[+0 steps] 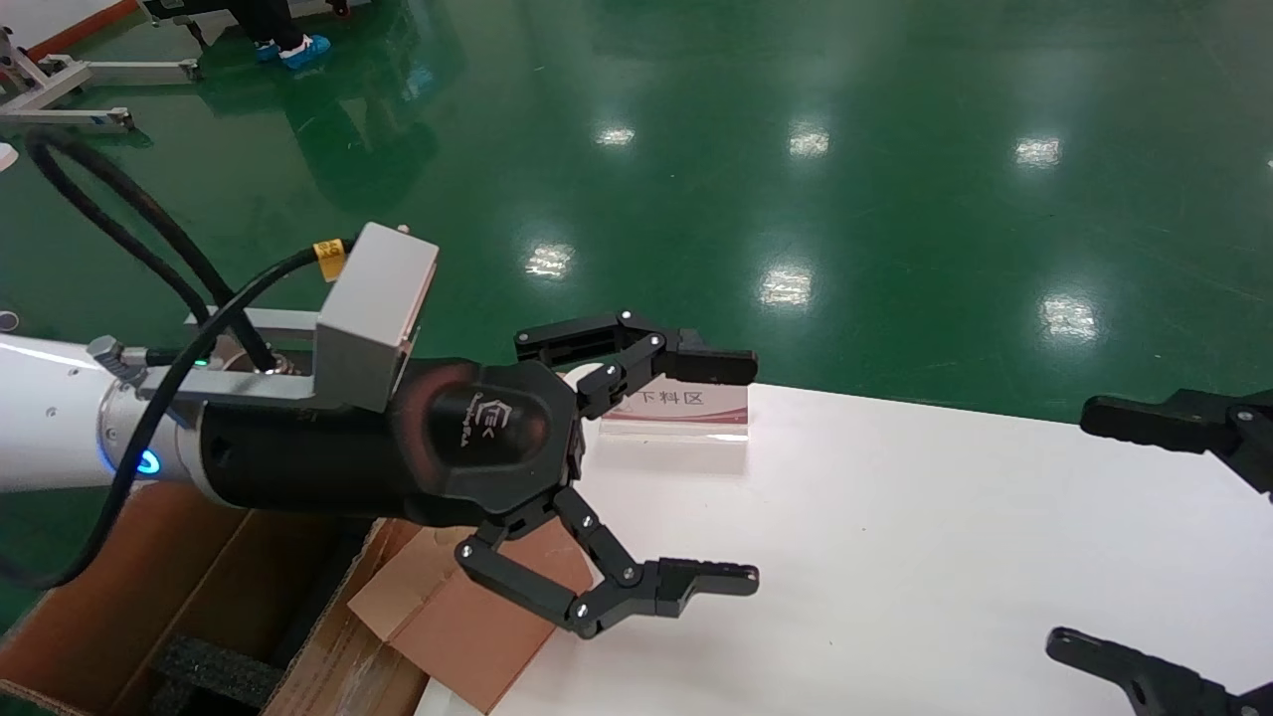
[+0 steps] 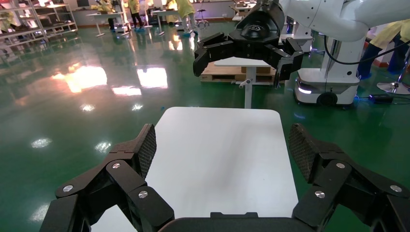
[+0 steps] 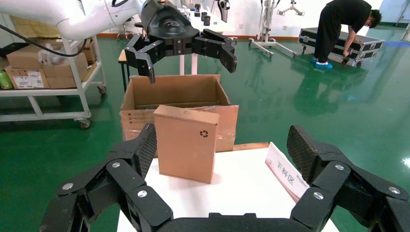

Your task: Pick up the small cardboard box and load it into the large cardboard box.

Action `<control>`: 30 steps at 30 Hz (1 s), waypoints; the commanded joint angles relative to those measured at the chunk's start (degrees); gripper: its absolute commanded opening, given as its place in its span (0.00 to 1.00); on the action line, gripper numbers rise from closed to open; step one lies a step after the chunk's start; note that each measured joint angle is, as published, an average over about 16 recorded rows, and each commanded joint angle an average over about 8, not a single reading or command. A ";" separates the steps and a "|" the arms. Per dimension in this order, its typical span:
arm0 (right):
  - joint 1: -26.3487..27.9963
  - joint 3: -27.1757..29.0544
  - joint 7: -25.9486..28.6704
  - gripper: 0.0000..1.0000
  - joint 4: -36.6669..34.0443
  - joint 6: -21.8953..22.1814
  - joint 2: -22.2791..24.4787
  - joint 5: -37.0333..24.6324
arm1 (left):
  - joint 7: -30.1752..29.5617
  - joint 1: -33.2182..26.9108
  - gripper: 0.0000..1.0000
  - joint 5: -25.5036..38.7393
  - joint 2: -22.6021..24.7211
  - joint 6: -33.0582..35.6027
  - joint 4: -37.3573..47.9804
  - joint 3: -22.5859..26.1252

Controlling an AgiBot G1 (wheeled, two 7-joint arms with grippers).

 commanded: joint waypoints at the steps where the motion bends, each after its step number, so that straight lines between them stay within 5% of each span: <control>1: 0.00 0.00 0.00 1.00 0.00 0.00 0.00 0.00 | 0.00 0.00 1.00 0.00 0.00 0.00 0.00 0.00; 22: 0.00 0.00 0.00 1.00 0.01 0.00 0.00 0.00 | -0.19 -0.04 1.00 0.40 -0.31 -0.21 0.02 0.20; 30: 0.00 0.00 0.00 1.00 0.01 0.00 0.00 -0.01 | -3.89 -2.25 1.00 6.69 -2.82 -1.65 -1.93 2.31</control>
